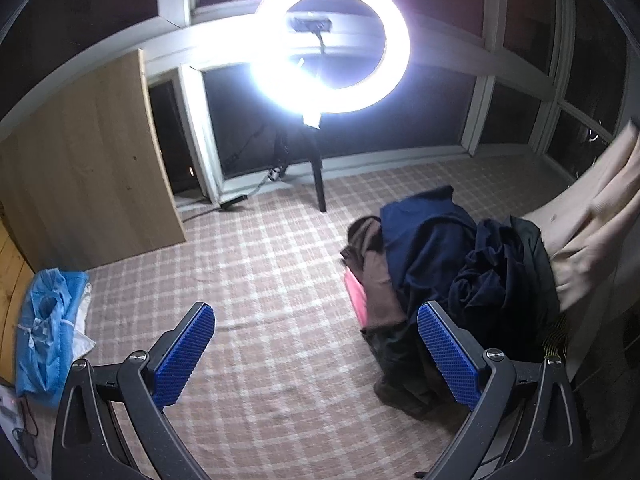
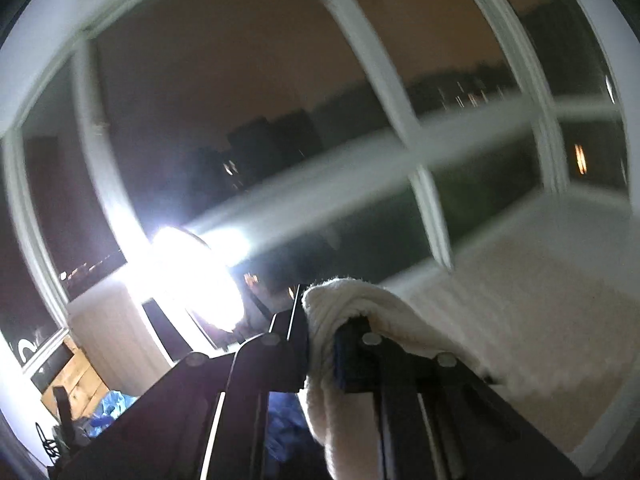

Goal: Fold clothes
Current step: 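Grasp the cream knit cardigan with the right gripper and pull it from the pile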

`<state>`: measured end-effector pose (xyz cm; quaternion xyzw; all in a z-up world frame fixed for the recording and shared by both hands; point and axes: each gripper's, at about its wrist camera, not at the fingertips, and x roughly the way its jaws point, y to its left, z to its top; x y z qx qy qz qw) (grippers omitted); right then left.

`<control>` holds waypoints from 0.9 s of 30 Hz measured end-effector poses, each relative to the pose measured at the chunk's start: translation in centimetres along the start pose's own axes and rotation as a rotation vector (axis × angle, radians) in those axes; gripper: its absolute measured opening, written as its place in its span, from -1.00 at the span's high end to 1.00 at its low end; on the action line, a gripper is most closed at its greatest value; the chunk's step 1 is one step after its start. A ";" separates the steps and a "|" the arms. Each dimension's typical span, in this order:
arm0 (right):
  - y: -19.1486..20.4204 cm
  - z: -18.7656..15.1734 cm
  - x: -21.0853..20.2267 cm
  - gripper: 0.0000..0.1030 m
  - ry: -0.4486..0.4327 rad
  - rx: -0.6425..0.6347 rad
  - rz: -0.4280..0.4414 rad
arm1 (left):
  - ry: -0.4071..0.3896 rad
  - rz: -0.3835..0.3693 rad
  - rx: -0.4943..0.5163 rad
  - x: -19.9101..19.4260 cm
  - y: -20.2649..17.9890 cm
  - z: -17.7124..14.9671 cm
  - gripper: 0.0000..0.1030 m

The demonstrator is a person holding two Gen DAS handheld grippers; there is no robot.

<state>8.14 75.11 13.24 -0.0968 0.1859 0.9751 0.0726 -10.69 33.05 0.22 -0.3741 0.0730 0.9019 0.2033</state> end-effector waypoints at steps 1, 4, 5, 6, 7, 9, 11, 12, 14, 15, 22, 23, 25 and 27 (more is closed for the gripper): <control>2.2 1.5 -0.5 0.82 -0.029 -0.033 0.014 | -0.011 -0.003 -0.006 -0.5 1.0 0.0 -0.98; 8.7 5.8 -2.1 0.82 -0.113 -0.131 0.058 | -0.043 -0.011 -0.023 -2.2 4.0 -0.1 -0.98; 11.3 6.2 -2.4 0.82 -0.121 -0.150 0.091 | -0.055 -0.010 -0.030 -2.9 5.2 -0.3 -0.98; 13.9 6.6 -2.8 0.82 -0.129 -0.170 0.124 | -0.068 -0.008 -0.037 -3.6 6.5 -0.5 -0.98; 16.5 6.9 -3.1 0.82 -0.137 -0.190 0.156 | -0.079 -0.007 -0.043 -4.3 7.6 -0.8 -0.98; 21.6 7.7 -3.8 0.82 -0.153 -0.229 0.222 | -0.100 0.005 -0.060 -5.9 10.5 -1.4 -0.98; 26.7 8.3 -4.5 0.82 -0.166 -0.266 0.287 | -0.122 0.017 -0.078 -7.4 13.4 -2.0 -0.98; 29.0 7.9 -4.5 0.82 -0.151 -0.268 0.321 | -0.130 0.026 -0.085 -8.2 14.9 -2.4 -0.98; 32.6 6.9 -4.0 0.82 -0.117 -0.267 0.375 | -0.146 0.050 -0.099 -9.6 18.1 -3.2 -0.98; 34.3 5.8 -3.2 0.82 -0.092 -0.266 0.395 | -0.153 0.064 -0.105 -10.3 19.7 -3.8 -0.98; 39.4 -10.2 12.3 0.31 0.514 -0.236 0.310 | -0.075 0.157 -0.133 -10.5 29.0 -8.1 -0.98; 39.1 -14.0 14.5 0.31 0.624 -0.233 0.261 | -0.051 0.158 -0.131 -9.9 29.7 -8.8 -0.98; 37.2 -18.5 15.9 0.31 0.688 -0.193 0.224 | 0.006 0.157 -0.115 -8.3 30.4 -10.2 -0.98; 35.0 -22.5 16.8 0.27 0.715 -0.153 0.166 | 0.065 0.141 -0.095 -6.4 30.5 -11.5 -0.98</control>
